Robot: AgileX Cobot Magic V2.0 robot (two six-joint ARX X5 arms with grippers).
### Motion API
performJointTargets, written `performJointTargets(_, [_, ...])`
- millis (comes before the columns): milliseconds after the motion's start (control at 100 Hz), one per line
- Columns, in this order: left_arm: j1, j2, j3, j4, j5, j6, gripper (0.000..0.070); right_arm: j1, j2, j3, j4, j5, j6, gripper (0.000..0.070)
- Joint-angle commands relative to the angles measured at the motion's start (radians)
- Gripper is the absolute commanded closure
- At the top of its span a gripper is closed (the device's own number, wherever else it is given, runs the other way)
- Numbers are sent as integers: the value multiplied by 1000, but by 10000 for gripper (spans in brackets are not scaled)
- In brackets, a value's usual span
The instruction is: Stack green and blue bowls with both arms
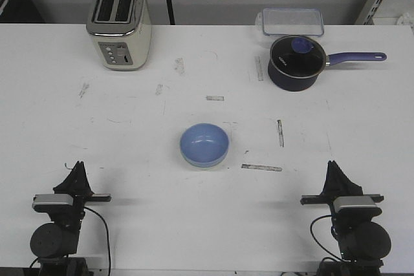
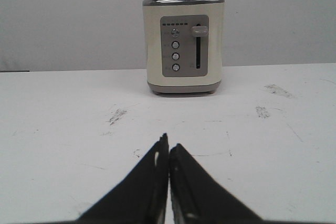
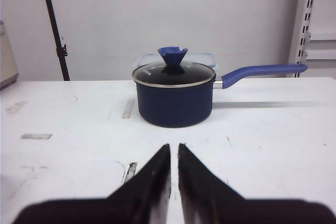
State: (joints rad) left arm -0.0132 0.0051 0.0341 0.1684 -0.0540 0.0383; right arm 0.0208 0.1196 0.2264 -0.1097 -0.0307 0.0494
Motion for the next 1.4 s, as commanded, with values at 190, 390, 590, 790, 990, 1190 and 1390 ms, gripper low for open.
performJointTargets(190, [1, -2, -22, 12, -2, -5, 698, 5, -96, -140, 142, 5, 3, 683])
performJointTargets(390, [1, -2, -22, 12, -2, -5, 698, 5, -118, -214, 214, 4, 3, 683])
performJointTargets(590, [1, -2, -22, 12, -2, -5, 698, 5, -118, -214, 207, 5, 3, 683])
performJointTargets(790, [1, -2, -22, 12, -2, -5, 697, 5, -118, -214, 208, 5, 3, 683])
performJointTargets(990, [1, -2, -22, 12, -2, -5, 698, 5, -118, -214, 220, 5, 3, 683])
performJointTargets(1190, [1, -2, -22, 12, -2, -5, 698, 5, -118, -214, 221, 5, 3, 683])
performJointTargets(1390, [1, -2, -22, 12, -2, -5, 698, 5, -118, -214, 222, 5, 3, 683])
